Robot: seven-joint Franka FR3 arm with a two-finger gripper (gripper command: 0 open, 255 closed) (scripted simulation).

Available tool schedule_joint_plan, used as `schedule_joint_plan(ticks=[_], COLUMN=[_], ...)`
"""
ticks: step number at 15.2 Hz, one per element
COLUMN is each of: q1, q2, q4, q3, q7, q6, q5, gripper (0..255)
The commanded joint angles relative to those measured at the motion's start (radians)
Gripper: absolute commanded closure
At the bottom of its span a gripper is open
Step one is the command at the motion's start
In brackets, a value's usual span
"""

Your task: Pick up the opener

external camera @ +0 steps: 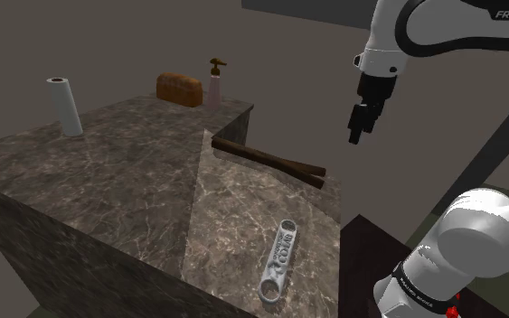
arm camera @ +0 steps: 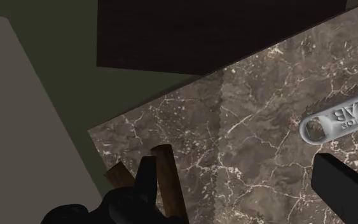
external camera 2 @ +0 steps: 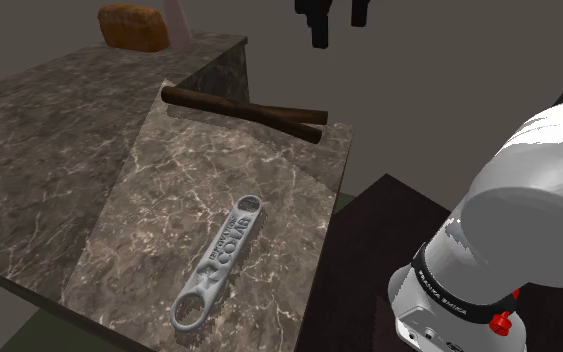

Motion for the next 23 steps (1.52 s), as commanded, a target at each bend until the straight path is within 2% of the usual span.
schedule_joint_plan(ticks=[1, 8, 13, 19, 23], q1=[0.000, -0.003, 0.012, 0.019, -0.010], q2=[0.000, -0.131, -0.162, -0.099, 0.007], q4=[0.000, -0.209, -0.310, -0.364, -0.355], q3=[0.000, 0.152, 0.293, 0.498, 0.652], q7=[0.000, 0.329, 0.571, 0.862, 1.054], q6=[0.000, 0.095, 0.190, 0.352, 0.490], q5=[0.000, 0.160, 0.303, 0.482, 0.579], gripper=[0, 0, 0, 0, 0])
